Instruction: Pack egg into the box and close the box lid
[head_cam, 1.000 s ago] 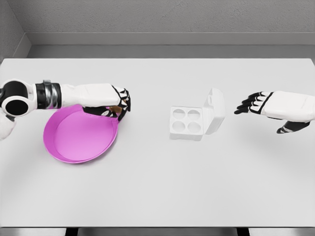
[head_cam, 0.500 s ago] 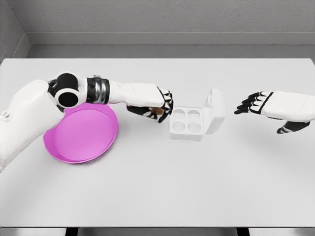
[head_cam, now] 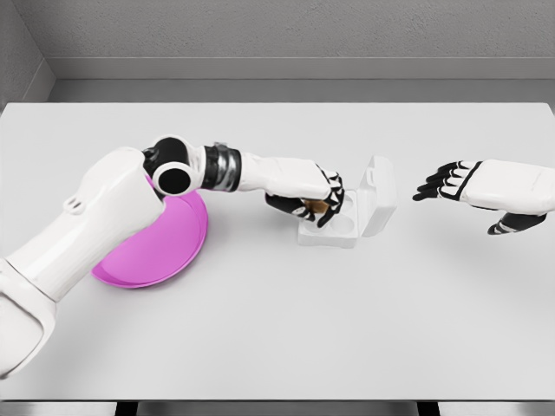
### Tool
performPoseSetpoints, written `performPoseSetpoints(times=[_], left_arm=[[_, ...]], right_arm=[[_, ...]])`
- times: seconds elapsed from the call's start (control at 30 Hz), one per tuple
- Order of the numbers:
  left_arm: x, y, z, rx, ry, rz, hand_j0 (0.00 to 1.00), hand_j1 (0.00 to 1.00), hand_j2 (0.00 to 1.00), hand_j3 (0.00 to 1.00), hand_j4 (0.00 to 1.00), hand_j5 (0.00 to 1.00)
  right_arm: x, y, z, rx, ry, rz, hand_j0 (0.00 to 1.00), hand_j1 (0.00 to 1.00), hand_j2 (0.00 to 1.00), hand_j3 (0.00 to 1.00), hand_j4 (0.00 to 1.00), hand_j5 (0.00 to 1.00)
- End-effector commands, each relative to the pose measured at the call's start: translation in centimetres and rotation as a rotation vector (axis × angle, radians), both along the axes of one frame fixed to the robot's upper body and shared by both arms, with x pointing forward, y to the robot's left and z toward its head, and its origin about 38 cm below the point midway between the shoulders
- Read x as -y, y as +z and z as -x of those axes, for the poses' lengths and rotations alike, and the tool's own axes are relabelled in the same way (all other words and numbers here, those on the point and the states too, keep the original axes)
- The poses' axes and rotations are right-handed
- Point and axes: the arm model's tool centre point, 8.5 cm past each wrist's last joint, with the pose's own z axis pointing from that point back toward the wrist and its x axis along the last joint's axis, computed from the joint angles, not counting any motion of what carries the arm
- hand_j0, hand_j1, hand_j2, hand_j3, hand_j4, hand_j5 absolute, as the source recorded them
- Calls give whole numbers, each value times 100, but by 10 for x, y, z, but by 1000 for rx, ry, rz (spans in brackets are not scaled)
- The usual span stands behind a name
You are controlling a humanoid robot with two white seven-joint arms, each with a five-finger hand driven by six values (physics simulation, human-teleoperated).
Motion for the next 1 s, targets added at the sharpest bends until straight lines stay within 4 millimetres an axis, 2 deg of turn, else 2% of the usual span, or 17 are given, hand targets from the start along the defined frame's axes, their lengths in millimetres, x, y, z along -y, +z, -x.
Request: performPoseSetpoints(times=[0.0,0.13,0.67,0.87,0.97], left_arm=[[1,0,0,-5,3,7,29,29,29,29,29,29],[9,-13,-5,-22,22,-22,30,30,30,30,30,30],[30,-23,-1,-35,3,-36,31,31,31,31,31,31],[27,-24,-2,-38,9,-37,38,38,38,38,38,38],[23,-23,-3,-38,12,-36,45,45,45,45,45,45]], right_arm=[[1,1,0,-1,-3,-2,100,100,100,100,100,100],[1,1,0,0,-3,-3,100,100,100,100,100,100],[0,2,0,1,-2,-3,100,100,100,100,100,100],[0,2,0,1,0,-3,100,100,100,100,100,100],[0,2,0,1,0,-3,100,100,100,100,100,100]])
